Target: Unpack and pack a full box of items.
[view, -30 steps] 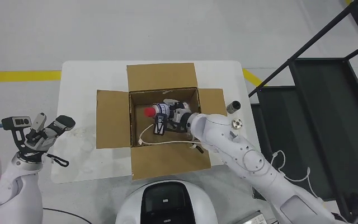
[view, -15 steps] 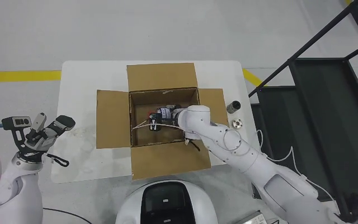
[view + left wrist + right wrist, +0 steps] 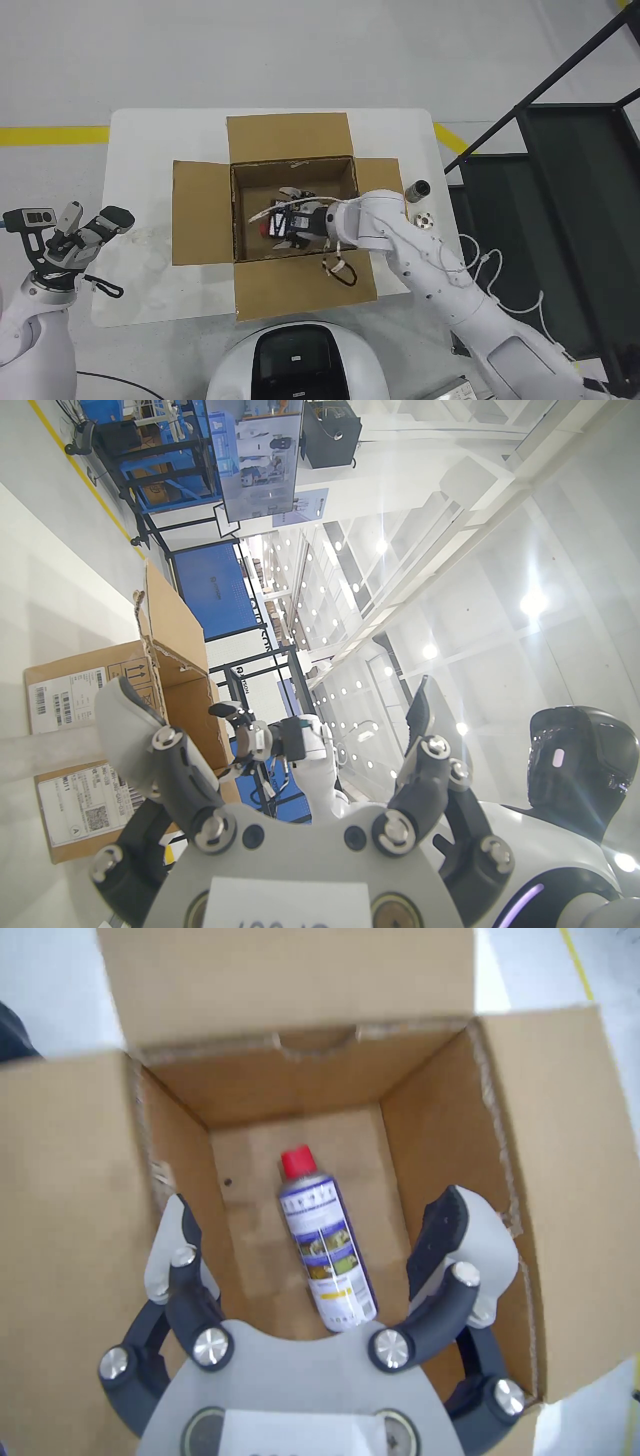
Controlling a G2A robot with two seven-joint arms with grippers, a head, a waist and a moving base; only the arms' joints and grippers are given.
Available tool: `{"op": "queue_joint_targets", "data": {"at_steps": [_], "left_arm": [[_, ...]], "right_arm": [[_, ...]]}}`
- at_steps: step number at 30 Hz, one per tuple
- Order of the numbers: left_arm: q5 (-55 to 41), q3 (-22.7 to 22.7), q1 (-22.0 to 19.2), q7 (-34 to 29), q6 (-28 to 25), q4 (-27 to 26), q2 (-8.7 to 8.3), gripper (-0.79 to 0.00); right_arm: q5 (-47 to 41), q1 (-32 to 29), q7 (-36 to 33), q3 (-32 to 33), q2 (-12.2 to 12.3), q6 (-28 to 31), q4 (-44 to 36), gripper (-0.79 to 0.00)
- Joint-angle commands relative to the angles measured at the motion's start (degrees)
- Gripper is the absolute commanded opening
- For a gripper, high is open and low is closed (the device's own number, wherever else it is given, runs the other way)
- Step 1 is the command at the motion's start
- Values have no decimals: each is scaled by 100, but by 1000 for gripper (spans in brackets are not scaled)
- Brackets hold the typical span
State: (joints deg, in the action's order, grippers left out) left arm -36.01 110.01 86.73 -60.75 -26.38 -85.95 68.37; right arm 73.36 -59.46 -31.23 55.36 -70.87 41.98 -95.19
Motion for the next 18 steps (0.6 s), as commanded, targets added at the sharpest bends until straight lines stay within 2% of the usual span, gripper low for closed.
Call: {"op": "queue_joint_targets", "data": {"at_steps": [1,4,10,14,18], "left_arm": [[0,0,0,0,0,0,0,0],[0,0,0,0,0,0,0,0],[0,0,0,0,0,0,0,0],[0,0,0,0,0,0,0,0],[0,0,0,0,0,0,0,0]], "right_arm": [[-65,-380,413,473,99,10,-337,0],[-49,-1159,1007,1294,264,-102,-951,0],[236,-2605,1703,2773,485,-306,-1728,0],[588,-3390,2187,3504,568,-400,-1869,0],[974,-3919,2667,3993,619,-519,-1556,0]]}}
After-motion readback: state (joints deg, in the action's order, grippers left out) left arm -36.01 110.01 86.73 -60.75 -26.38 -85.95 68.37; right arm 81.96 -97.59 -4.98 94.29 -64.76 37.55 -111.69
